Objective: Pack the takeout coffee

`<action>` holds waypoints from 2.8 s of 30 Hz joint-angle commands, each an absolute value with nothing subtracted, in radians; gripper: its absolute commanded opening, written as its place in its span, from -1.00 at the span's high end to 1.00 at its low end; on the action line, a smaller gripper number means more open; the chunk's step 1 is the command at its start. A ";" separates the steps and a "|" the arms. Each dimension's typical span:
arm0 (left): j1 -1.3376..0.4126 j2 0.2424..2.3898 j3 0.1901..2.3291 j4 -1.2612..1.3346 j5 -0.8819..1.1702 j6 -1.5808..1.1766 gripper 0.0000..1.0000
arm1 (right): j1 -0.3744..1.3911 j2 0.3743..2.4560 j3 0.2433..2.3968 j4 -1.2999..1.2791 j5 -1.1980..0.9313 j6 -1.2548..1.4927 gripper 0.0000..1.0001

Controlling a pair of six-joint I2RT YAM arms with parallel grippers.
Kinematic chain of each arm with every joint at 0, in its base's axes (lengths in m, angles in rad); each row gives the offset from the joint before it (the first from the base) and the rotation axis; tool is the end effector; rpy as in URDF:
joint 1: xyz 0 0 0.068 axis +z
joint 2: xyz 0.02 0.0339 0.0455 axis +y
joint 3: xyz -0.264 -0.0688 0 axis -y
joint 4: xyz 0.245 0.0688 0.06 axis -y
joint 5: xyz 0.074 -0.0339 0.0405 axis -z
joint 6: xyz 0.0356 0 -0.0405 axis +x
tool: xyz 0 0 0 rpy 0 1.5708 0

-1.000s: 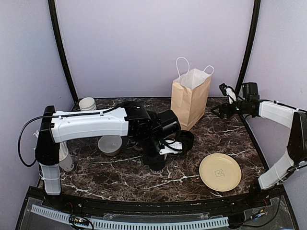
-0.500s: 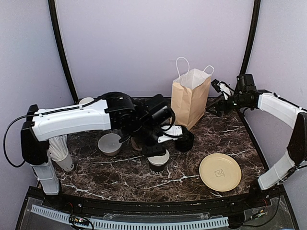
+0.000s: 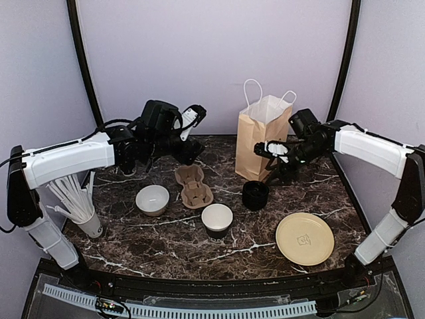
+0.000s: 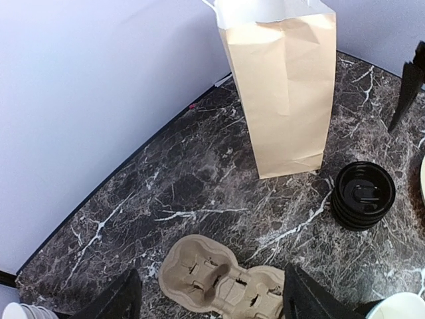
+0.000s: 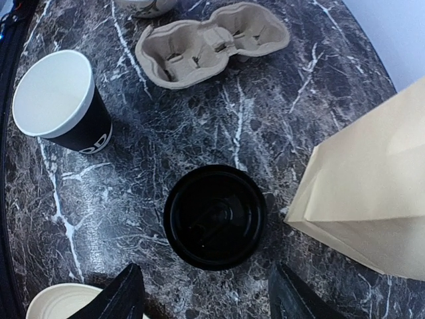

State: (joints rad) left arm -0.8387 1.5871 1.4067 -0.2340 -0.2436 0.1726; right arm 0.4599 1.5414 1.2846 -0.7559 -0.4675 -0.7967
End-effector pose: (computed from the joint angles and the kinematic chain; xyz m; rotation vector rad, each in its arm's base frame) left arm 0.2574 -0.2735 0.3488 0.8170 1.8006 -0.1925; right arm 0.2800 0.1566 0.2835 -1.5949 1.9074 0.4631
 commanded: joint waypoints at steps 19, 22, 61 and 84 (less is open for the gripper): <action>-0.830 1.396 1.191 0.042 -0.230 0.027 -0.55 | 0.632 1.844 1.500 -1.011 -0.240 -0.950 0.17; -0.830 1.397 1.190 0.040 -0.227 0.034 -0.54 | 0.635 1.857 1.499 -1.017 -0.236 -0.948 0.21; -0.832 1.416 1.183 0.040 -0.147 0.093 -0.54 | 0.599 1.771 1.624 -1.130 -0.436 -0.870 0.88; -0.855 1.415 1.135 0.084 -0.002 0.189 -0.58 | 0.538 1.836 1.701 -1.222 -0.530 -0.734 0.90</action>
State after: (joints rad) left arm -0.8448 1.4212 1.1133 0.0883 -0.0170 0.1669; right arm 0.5430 1.8442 1.6405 -1.1847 -0.4412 -0.7635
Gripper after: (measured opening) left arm 0.789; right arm 0.056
